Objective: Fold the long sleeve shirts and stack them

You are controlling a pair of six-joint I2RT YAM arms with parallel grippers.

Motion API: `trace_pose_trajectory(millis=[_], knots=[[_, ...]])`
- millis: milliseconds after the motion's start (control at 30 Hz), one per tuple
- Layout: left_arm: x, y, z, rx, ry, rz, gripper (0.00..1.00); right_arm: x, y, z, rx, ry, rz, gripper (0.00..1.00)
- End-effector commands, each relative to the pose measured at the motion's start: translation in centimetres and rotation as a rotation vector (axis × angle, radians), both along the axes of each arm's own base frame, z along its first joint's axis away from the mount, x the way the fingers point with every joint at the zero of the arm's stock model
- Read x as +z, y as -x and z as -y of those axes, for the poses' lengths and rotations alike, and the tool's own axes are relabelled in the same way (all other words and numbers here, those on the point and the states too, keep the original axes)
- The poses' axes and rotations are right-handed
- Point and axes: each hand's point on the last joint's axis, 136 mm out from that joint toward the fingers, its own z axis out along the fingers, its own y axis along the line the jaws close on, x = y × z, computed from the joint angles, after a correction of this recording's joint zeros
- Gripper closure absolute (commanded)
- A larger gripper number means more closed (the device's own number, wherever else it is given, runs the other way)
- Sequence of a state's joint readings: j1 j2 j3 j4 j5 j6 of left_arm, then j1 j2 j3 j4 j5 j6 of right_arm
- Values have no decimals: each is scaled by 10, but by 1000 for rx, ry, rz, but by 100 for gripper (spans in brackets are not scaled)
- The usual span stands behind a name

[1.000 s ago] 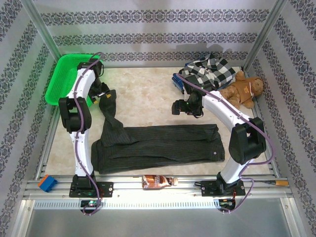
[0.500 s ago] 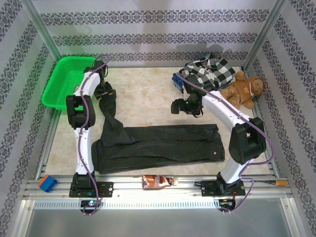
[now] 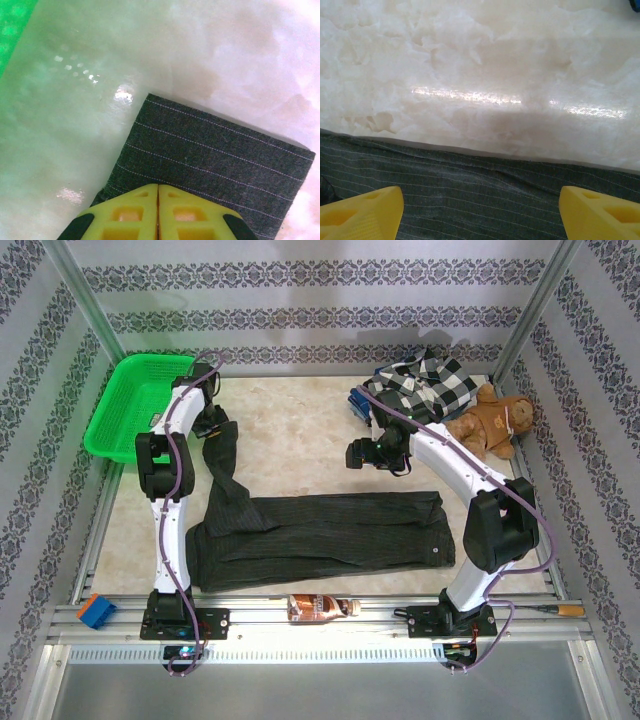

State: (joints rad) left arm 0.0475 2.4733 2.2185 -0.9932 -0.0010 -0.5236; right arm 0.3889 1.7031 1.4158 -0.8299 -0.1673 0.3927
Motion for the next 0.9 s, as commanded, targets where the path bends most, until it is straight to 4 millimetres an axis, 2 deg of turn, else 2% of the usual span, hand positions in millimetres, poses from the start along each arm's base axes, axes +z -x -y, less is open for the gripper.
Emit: trace_pose_trajectory(millis=[0,100,167,233,267,333,367,467,533,733,867], knots=[[16,-5,-5,15,10,47,93,8,-8,-7,10,-16,30,19],[32,-7,-3,7,8,81,94,8,-8,-7,9,-15,33,19],[50,-3,-4,25,-6,125,94,9,-9,-7,9,-15,39,18],[55,0,-6,34,-17,150,91,9,-10,-7,9,-17,42,18],[55,1,-6,29,-24,148,85,9,-9,-8,13,-18,42,18],[51,4,-7,20,-37,121,59,10,-10,-9,15,-23,43,18],[46,6,-8,14,-44,101,49,10,-10,-10,18,-26,44,18],[37,8,-8,-3,-63,78,35,10,-11,-11,20,-29,45,18],[29,8,-6,-11,-68,65,32,10,-12,-11,23,-31,46,18],[1,4,3,-39,-72,16,30,14,-13,-12,32,-34,52,18],[-21,8,8,-48,-80,-53,31,16,-14,-13,36,-35,59,17]])
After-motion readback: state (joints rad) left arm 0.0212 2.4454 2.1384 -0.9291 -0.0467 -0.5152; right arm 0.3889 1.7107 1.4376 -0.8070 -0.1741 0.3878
